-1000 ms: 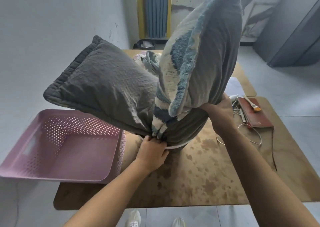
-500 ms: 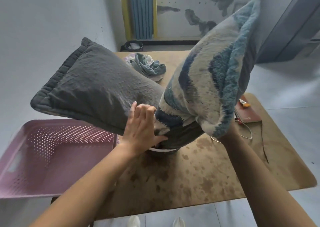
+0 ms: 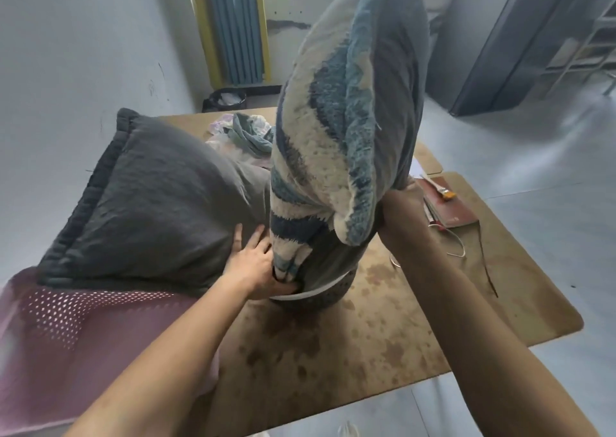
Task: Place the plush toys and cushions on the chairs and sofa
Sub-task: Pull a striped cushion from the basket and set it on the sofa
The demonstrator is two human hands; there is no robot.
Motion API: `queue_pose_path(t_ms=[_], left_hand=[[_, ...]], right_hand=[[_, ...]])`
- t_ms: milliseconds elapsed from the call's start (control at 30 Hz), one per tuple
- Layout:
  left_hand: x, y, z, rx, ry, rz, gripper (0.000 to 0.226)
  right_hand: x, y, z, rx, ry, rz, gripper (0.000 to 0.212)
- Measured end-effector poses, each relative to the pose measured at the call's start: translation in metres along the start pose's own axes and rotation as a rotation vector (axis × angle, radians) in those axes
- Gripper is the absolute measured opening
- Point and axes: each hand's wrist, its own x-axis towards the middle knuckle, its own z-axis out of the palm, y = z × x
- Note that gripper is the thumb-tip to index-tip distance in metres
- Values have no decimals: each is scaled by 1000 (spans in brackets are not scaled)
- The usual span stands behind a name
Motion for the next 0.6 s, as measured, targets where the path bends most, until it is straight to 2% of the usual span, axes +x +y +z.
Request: queue_pose_path(t_ms=[200, 300, 400, 467, 533, 600], left_hand=[[-1, 8, -6, -79, 14, -5, 129], [-6, 10, 3, -135, 143, 8, 126], [-21, 23, 11, -212, 307, 53, 116], [-31, 37, 11, -165, 288, 105, 123], [-35, 53, 10, -51, 203, 154, 130], [-30, 69, 14, 64, 157, 197, 114]], right_hand=[[0, -12, 5, -5, 10, -16, 31], [-6, -17, 7, -11, 19, -22, 26], [-9, -18, -5, 9, 111, 49, 38], [-11, -17, -17, 4, 160, 56, 39], [-9, -12, -29, -3, 222, 52, 26], [-14, -12, -35, -38, 312, 39, 22]])
